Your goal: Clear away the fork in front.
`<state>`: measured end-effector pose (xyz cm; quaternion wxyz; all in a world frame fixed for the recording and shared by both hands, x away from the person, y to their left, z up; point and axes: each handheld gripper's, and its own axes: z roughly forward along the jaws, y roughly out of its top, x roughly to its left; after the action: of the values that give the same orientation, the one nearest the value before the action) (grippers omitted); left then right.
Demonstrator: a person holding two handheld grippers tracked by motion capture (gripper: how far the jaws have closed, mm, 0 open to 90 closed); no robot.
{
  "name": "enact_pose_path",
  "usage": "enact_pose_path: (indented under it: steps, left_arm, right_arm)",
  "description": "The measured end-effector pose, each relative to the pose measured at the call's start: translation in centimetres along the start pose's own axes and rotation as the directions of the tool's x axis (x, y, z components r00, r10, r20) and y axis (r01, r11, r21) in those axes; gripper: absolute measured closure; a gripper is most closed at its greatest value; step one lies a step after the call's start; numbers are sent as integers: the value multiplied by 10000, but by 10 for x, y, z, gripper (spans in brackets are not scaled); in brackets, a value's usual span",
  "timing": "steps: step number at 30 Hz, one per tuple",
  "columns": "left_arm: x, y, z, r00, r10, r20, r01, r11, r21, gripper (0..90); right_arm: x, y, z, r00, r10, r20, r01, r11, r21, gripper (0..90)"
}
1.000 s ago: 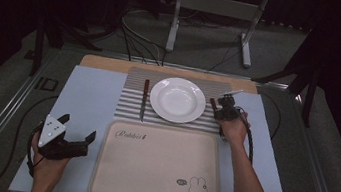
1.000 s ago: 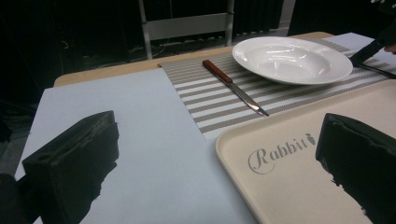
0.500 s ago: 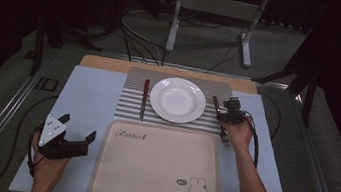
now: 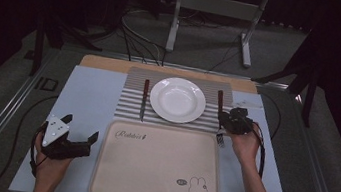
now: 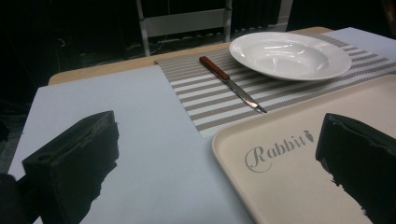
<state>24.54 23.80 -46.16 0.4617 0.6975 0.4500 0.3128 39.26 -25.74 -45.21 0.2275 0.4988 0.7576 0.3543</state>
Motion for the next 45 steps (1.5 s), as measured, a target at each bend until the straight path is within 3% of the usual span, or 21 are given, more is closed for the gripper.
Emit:
enact_pose_path:
  steps: [5,11,21,30,32,34,41,45]
  left_arm:
    - [-2,2,2,10000,-6,37,6,10000,-47,2]
    - [-4,6,4,9998,-143,152,145,9998,-129,2]
    - [-22,28,15,9966,233,795,-217,9996,-200,2]
    - [-41,49,34,9855,239,1681,-177,9991,-384,2]
    - [-48,55,42,9788,126,2043,-59,9994,-333,2]
    - [-52,58,47,9758,150,2180,-51,9989,-456,2]
    - [-66,72,60,9650,-76,2621,129,9997,-186,2]
    - [-81,86,69,9614,134,2748,-103,9999,-129,2]
  right_arm:
    - [1,-3,-16,9997,-220,51,222,9981,-574,779]
    - [5,-4,-28,9993,-386,2,385,9954,-876,779]
    - [27,-1,-50,9965,-591,-594,484,9846,-1679,778]
    - [47,-3,-59,9919,-801,-989,575,9753,-2132,778]
    - [53,-5,-60,9908,-773,-1107,510,9735,-2231,778]
    - [57,-6,-61,9900,-826,-1142,551,9726,-2261,778]
    - [71,-9,-63,9860,-1027,-1316,687,9682,-2407,778]
    - [78,-11,-62,9837,-1184,-1350,827,9661,-2446,778]
